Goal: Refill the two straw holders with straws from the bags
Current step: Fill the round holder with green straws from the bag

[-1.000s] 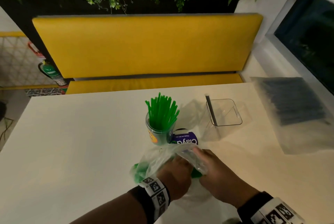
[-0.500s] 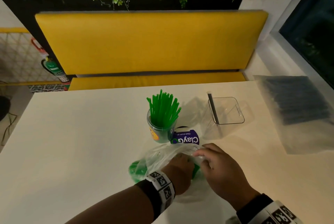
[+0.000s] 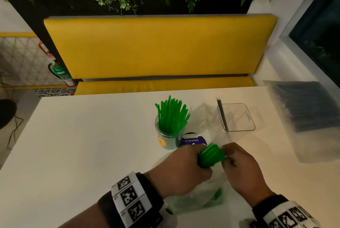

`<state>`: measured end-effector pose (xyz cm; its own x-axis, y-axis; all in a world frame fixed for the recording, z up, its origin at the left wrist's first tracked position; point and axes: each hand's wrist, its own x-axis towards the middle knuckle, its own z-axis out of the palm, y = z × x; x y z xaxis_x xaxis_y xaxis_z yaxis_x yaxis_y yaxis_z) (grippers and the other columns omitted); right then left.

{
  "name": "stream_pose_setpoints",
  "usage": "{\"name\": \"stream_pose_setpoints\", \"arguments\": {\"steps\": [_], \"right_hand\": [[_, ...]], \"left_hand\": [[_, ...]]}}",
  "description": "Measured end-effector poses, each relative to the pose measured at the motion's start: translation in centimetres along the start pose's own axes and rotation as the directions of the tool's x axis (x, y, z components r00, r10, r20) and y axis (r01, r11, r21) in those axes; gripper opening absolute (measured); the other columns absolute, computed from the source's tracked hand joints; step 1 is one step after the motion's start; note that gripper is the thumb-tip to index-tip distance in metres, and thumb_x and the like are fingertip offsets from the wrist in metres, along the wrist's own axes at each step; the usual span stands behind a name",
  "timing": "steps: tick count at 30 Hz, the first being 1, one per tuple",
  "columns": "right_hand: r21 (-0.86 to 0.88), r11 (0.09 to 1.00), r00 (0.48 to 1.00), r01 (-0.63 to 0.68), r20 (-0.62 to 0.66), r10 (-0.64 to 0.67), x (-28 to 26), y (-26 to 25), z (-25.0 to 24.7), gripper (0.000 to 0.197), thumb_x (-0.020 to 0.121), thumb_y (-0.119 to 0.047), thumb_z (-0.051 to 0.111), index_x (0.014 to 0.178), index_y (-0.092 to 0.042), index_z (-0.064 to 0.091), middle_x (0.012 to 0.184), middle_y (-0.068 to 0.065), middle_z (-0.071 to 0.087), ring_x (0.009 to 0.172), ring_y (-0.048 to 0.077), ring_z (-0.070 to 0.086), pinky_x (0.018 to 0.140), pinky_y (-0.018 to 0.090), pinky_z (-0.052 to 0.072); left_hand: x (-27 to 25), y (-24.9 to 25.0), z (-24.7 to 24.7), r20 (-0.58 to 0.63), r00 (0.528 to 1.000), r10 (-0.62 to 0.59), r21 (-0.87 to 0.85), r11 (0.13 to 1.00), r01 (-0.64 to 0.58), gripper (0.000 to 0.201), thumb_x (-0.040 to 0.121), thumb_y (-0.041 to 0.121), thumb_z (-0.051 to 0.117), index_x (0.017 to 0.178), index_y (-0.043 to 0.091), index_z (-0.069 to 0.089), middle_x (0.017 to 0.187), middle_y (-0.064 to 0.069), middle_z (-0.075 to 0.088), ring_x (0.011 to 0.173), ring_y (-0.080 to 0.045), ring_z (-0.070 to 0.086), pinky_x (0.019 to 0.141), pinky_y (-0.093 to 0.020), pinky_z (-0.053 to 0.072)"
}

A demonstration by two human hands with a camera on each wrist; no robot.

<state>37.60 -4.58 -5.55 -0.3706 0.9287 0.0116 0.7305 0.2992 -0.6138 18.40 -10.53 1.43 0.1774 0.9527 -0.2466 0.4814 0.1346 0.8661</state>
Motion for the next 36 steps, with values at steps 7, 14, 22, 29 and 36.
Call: {"name": "stream_pose_setpoints", "arguments": {"steps": [7,14,22,29,36], "right_hand": [[-0.001,0.997,0.992,-0.08,0.103,0.08,-0.6,-0.7,0.1,0.03,0.079,-0.005,0.063,0.073,-0.032,0.052,0.079,-0.011,0.061,0.071,0.009,0.056,0.058,0.015,0.041],[-0.032,0.993,0.979,-0.115,0.167,0.118,-0.8,-0.9,0.2,0.031,0.081,-0.007,0.062,0.07,-0.035,0.052,0.093,-0.033,0.055,0.081,0.0,0.055,0.056,0.013,0.037],[-0.026,0.99,0.974,-0.137,0.176,0.139,-1.0,-0.9,-0.2,0.027,0.081,-0.006,0.063,0.073,-0.031,0.054,0.087,-0.035,0.056,0.075,-0.001,0.055,0.053,0.012,0.038],[-0.05,0.984,0.964,-0.172,0.195,0.179,-0.8,-1.7,-0.2,0.027,0.086,-0.01,0.061,0.072,-0.032,0.054,0.071,-0.011,0.061,0.066,0.009,0.057,0.058,0.014,0.04],[-0.053,0.982,0.959,-0.184,0.211,0.191,-0.9,-1.7,-0.2,0.026,0.086,-0.01,0.06,0.074,-0.032,0.054,0.071,-0.011,0.059,0.067,0.008,0.057,0.058,0.015,0.041]], "left_hand": [[-0.7,4.9,-9.3,-0.441,0.88,0.176,-0.505,0.762,-0.406,0.013,0.079,0.012,0.077,0.09,0.019,0.072,0.086,-0.009,0.071,0.084,-0.027,0.067,0.077,-0.034,0.056],[3.2,3.4,-11.7,-0.7,0.705,0.113,-0.374,0.783,-0.497,0.004,0.085,0.009,0.071,0.089,0.009,0.069,0.086,-0.017,0.067,0.082,-0.022,0.063,0.074,-0.037,0.052],[2.9,2.6,-10.4,-0.788,0.614,0.042,-0.31,0.835,-0.455,0.036,0.091,0.001,0.066,0.07,0.03,0.072,0.082,-0.014,0.073,0.079,-0.022,0.068,0.07,-0.031,0.055],[1.7,4.7,-11.4,-0.824,0.507,0.254,-0.079,0.834,-0.547,0.02,0.094,-0.003,0.059,0.08,0.01,0.063,0.077,-0.009,0.065,0.073,-0.022,0.064,0.068,-0.027,0.05],[1.4,4.1,-10.0,-0.815,0.545,0.197,-0.13,0.854,-0.504,0.017,0.091,0.012,0.063,0.083,-0.003,0.062,0.074,-0.021,0.063,0.068,-0.032,0.059,0.061,-0.033,0.05]]}}
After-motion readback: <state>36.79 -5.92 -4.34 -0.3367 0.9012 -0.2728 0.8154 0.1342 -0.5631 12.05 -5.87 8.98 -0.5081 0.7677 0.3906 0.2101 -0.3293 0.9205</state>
